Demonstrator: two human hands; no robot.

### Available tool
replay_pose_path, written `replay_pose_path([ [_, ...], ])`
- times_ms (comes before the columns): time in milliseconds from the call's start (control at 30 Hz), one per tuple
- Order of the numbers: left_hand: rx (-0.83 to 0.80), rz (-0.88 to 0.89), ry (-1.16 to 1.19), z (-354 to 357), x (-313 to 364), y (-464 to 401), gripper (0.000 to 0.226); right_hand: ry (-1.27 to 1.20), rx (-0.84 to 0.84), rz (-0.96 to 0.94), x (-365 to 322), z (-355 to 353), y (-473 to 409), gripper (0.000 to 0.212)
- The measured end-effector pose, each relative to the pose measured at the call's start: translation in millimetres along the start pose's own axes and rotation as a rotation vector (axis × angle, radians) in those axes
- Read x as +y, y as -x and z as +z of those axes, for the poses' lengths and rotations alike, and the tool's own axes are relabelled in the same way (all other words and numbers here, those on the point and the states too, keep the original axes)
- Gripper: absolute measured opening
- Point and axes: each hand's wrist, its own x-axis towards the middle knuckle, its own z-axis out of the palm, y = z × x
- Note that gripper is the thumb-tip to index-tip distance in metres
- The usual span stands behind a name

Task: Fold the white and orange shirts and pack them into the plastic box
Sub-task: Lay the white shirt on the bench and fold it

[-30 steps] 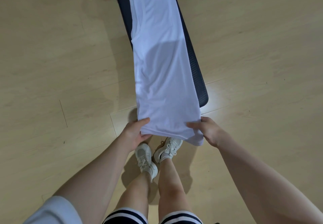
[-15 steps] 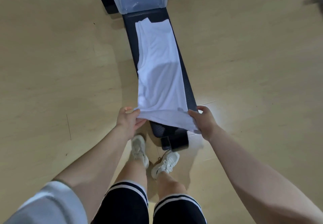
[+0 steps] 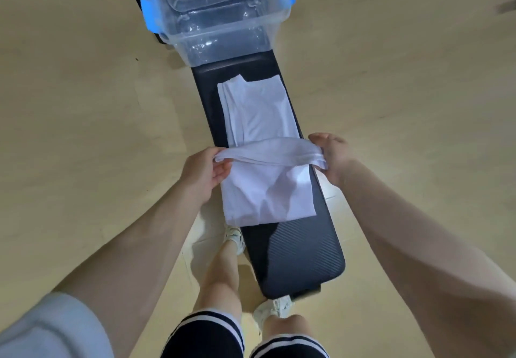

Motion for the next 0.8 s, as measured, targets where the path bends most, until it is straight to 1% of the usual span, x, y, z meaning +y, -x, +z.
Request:
replay_pose_path([
  [100, -0.055, -0.008, -0.016, 14, 42, -33, 0.018, -0.031, 0.027, 0.010, -32, 28, -39, 0.019],
  [167, -0.119, -0.022, -0.062, 23, 64, -57, 0.020, -0.116, 0.047, 0.058, -48, 44, -69, 0.016],
  [233, -0.143, -0.027, -0.121, 31, 79, -84, 0.013, -0.192, 0.014, 0.101, -57, 57, -96, 0.019],
  [300, -0.146, -0.006, -0.263, 36, 86, -111, 0.015, -0.158, -0.036, 0.115, -60, 67, -122, 0.021],
  [367, -0.158, 0.118, -0.610, 37, 84, -138, 0.020, -0.036, -0.042, 0.109, -58, 76, -142, 0.021],
  [433, -0.173, 0.261, -0.874, 39, 78, -156, 0.015, 0.215, -0.007, 0.012, -53, 80, -160, 0.007],
  [467, -0.120, 0.311, -0.957, 40, 75, -162, 0.015, 0.358, 0.009, -0.048, -51, 81, -168, 0.005],
  [500, -0.046, 0.375, -1.016, 40, 73, -167, 0.016, 0.464, 0.027, -0.102, -49, 81, -173, 0.007],
  [533, 0.007, 0.455, -1.056, 40, 73, -170, 0.015, 0.520, 0.051, -0.143, -49, 81, -176, 0.007],
  [567, 0.026, 0.529, -1.059, 39, 73, -172, 0.014, 0.528, 0.065, -0.182, -49, 81, -178, 0.009],
  [633, -0.041, 0.624, -1.024, 37, 76, -173, 0.018, 0.464, 0.046, -0.236, -55, 81, -177, 0.018],
  [700, -0.170, 0.627, -0.944, 32, 80, -170, 0.023, 0.351, 0.024, -0.235, -62, 79, -177, 0.027],
  [733, -0.211, 0.611, -0.884, 29, 82, -168, 0.023, 0.312, 0.012, -0.225, -65, 79, -178, 0.026],
  [800, -0.199, 0.592, -0.760, 27, 85, -170, 0.029, 0.302, -0.001, -0.228, -68, 81, -181, 0.018],
])
